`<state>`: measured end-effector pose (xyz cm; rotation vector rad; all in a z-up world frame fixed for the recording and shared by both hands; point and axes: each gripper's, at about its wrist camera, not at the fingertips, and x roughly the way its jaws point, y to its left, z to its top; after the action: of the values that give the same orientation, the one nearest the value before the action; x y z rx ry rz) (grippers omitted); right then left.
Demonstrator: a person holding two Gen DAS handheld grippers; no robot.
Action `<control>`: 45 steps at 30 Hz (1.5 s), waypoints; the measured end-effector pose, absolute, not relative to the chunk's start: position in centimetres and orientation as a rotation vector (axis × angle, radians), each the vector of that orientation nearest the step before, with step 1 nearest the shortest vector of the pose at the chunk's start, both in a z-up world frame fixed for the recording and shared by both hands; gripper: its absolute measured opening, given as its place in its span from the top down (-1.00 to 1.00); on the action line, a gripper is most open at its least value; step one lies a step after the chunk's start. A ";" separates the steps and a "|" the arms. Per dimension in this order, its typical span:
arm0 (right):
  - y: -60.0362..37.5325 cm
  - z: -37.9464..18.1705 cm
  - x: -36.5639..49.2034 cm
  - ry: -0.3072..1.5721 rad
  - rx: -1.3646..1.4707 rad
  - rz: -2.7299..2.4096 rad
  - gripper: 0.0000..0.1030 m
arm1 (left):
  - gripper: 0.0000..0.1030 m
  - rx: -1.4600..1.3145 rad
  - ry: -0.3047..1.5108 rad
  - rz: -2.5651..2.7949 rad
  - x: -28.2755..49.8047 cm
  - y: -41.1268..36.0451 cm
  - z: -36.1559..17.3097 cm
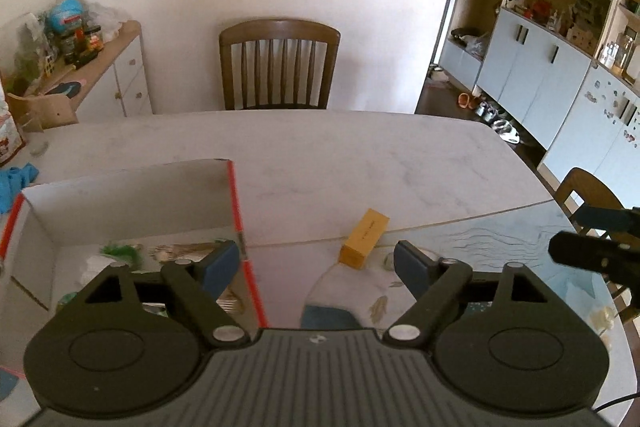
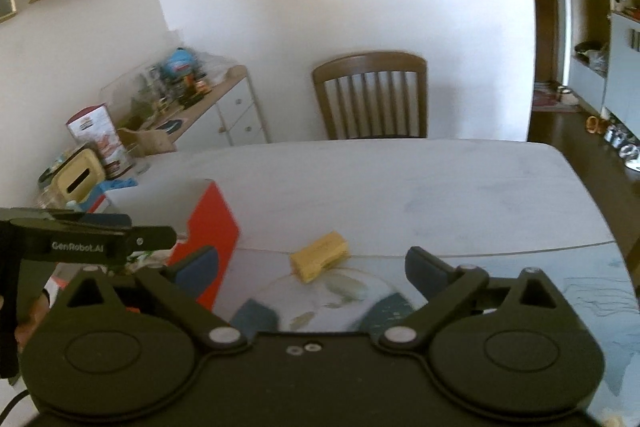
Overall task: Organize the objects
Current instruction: 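Move both tools back toward the yellow box and grey stone on the table, then grasp the yellow product box with the left tool while the right tool grasps the pale grey stone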
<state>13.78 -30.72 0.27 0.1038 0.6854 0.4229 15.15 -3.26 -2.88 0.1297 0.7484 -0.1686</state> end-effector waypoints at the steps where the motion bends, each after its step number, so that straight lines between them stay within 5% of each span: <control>1: -31.1 0.2 13.9 0.685 0.105 0.415 -0.93 | -0.65 0.133 0.754 -0.170 15.3 -3.7 -3.1; 6: -33.3 0.1 14.8 0.673 0.091 0.371 -0.95 | -0.67 0.141 0.763 -0.191 15.8 -5.4 -4.3; 10: -35.5 0.2 15.4 0.649 0.074 0.321 -0.95 | -0.99 0.163 0.754 -0.188 16.1 -6.8 -5.5; 45: -28.7 -13.9 22.8 0.812 -0.149 0.610 -0.78 | -0.99 0.152 0.821 -0.131 26.3 -11.5 -16.7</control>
<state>22.78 -28.65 -13.86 -0.1494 0.8118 0.6100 26.32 -11.54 -16.72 0.1518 0.8213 -0.1305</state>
